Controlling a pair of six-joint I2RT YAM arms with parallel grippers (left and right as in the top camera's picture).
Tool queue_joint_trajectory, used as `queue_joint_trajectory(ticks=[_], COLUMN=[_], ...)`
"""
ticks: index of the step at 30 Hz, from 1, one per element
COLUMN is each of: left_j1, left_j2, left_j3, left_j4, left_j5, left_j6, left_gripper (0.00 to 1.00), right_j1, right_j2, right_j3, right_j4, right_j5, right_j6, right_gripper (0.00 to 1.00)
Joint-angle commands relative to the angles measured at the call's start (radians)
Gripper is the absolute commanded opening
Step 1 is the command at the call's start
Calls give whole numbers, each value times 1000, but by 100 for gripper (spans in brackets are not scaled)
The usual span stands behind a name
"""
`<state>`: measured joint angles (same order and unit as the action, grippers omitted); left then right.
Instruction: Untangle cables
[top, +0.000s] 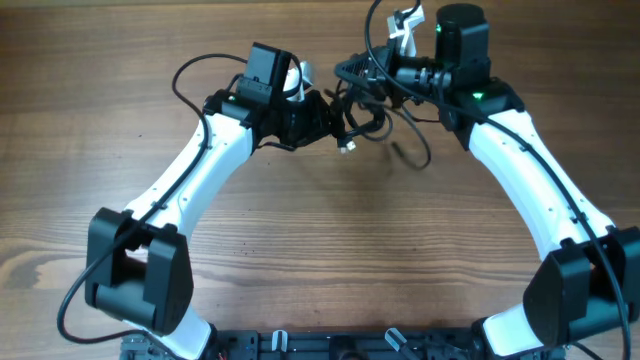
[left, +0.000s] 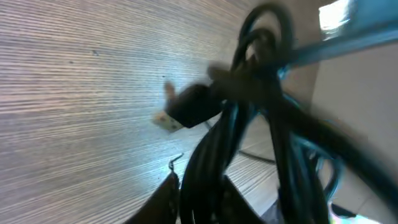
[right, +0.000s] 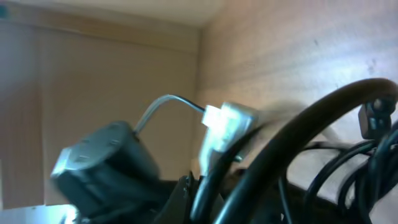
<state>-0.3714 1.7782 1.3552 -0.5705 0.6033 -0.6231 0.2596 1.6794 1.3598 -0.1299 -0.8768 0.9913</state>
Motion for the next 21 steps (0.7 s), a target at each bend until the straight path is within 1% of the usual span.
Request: queue_joint_trajectory(ticks=[1, 4, 6, 8, 10, 12, 13, 16, 17, 18, 19, 21], left_j1=[-6, -6, -6, -6, -6, -5, -3, 6, 14, 19, 26, 39], left_j2=[72, 75, 75, 76, 76, 76, 75, 69, 55, 35, 10, -48], left_j3=[-14, -14, -14, -15, -15, -15, -15, -14, -14, -14, -14, -14], left_j4=[-21, -21, -29, -51, -76, -95, -96, -79, -67, -56, -47, -35], left_j5=[-47, -108, -161, -232, -283, -310, -310, -309, -305, -301, -301, -304], left_j6=[10, 10, 10, 10, 13, 57, 107, 190, 221, 240, 259, 288], left_gripper=[10, 7, 5, 4, 4, 4, 4, 4, 4, 4, 4, 4], right_j1=[-68, -100, -117, -145, -176, -211, -237, -254, -253, -253, -253, -254], right_j2=[-94, -93, -93, -93, -93, -92, -92, -92, -92, -92, -92, -92], right_j3=[26, 26, 26, 26, 26, 26, 26, 26, 26, 26, 26, 26], right_j4=[115, 256, 399, 595, 646, 631, 528, 245, 80, -33, -117, -232], right_j5=[-122, -216, -267, -294, -292, -291, -264, -169, -77, 8, 85, 221], right_j6=[124, 269, 385, 508, 531, 498, 404, 183, 41, -47, -105, -200], right_gripper=[4, 4, 4, 4, 4, 4, 4, 4, 4, 4, 4, 4])
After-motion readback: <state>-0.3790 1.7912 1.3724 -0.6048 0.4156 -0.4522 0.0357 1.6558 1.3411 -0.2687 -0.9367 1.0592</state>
